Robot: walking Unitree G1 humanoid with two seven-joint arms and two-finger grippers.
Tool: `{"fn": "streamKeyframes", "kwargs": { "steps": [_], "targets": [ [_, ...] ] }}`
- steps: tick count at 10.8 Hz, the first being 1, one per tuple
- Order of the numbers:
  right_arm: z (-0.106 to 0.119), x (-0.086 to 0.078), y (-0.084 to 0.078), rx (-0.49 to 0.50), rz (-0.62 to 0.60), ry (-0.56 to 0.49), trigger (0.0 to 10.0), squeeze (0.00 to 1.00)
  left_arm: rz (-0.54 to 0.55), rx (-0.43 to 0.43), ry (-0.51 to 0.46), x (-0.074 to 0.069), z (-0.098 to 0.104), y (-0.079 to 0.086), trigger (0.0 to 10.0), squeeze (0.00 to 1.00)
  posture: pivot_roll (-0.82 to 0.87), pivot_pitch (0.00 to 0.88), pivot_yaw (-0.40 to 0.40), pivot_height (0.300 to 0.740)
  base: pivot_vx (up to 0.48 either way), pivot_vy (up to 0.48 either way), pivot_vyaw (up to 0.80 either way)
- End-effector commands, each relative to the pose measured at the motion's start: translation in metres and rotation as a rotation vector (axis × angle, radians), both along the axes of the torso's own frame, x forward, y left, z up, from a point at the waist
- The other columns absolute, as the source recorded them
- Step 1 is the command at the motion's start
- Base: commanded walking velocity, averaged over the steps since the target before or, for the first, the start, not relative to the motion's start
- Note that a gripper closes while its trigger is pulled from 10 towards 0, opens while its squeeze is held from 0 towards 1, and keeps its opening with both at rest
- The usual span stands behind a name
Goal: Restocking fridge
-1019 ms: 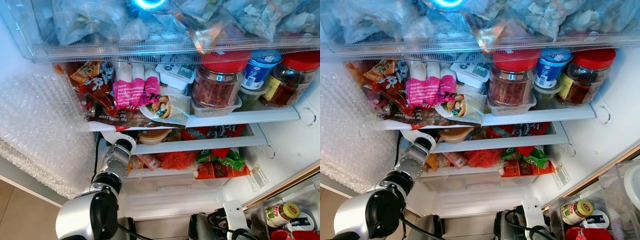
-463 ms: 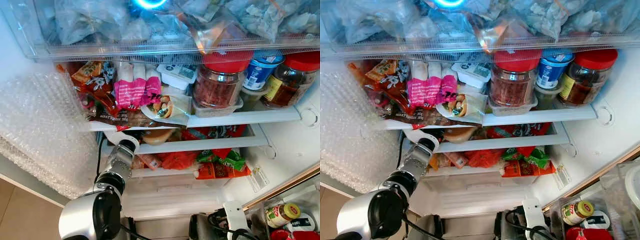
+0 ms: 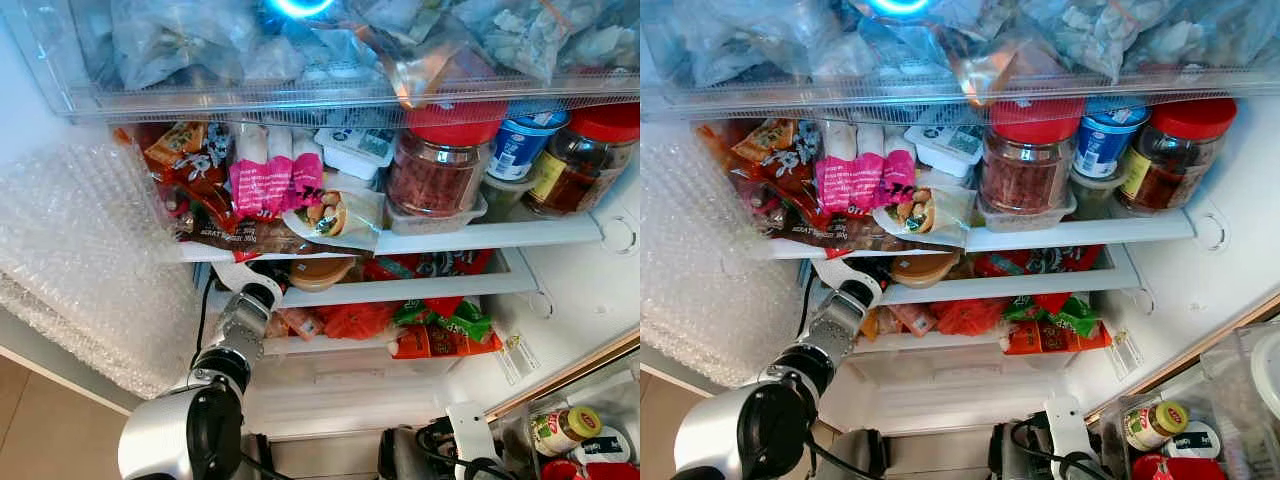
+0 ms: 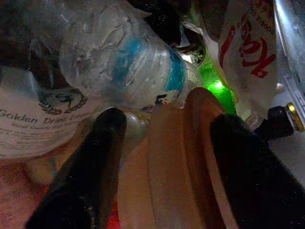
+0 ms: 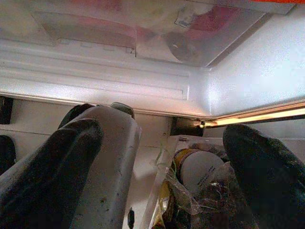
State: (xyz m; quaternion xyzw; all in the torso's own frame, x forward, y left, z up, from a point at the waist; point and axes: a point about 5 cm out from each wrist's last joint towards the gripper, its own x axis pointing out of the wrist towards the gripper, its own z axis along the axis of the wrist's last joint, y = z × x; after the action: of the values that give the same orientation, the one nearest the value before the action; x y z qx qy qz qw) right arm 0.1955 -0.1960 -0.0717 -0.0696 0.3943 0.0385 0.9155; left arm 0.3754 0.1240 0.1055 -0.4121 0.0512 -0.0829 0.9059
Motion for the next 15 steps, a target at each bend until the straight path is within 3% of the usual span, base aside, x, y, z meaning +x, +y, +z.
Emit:
{"fn": "streamKeyframes", "kwargs": {
  "steps": [1, 8, 9, 11, 15],
  "targets": [
    [-0.022, -0.042, -0.001, -0.013, -0.008, 0.186, 10.0, 0.0, -0.024, 0.034, 0.004, -0.003, -0.004, 0.002, 10.0, 1.0, -0.11, 0.14, 0.014, 0.62, 0.0, 0.0, 0.0],
    [-0.022, -0.042, -0.001, -0.012, -0.009, 0.183, 10.0, 0.0, -0.063, 0.034, -0.034, -0.003, -0.001, 0.001, 10.0, 1.0, -0.1, 0.139, 0.017, 0.62, 0.0, 0.0, 0.0],
    [-0.022, -0.04, 0.0, -0.009, -0.015, 0.178, 10.0, 0.0, -0.173, 0.069, -0.114, -0.016, -0.006, -0.001, 10.0, 0.0, -0.1, 0.136, 0.025, 0.62, 0.0, 0.0, 0.0],
    [-0.021, -0.039, 0.001, -0.009, -0.017, 0.176, 10.0, 0.0, -0.194, 0.076, -0.122, -0.022, -0.01, 0.0, 10.0, 0.0, -0.1, 0.135, 0.026, 0.62, 0.0, 0.0, 0.0],
    [-0.021, -0.038, 0.001, -0.011, -0.02, 0.173, 10.0, 0.0, -0.301, 0.139, -0.163, -0.048, -0.02, -0.009, 10.0, 0.0, -0.09, 0.134, 0.028, 0.62, 0.0, 0.0, 0.0]
  ]
}}
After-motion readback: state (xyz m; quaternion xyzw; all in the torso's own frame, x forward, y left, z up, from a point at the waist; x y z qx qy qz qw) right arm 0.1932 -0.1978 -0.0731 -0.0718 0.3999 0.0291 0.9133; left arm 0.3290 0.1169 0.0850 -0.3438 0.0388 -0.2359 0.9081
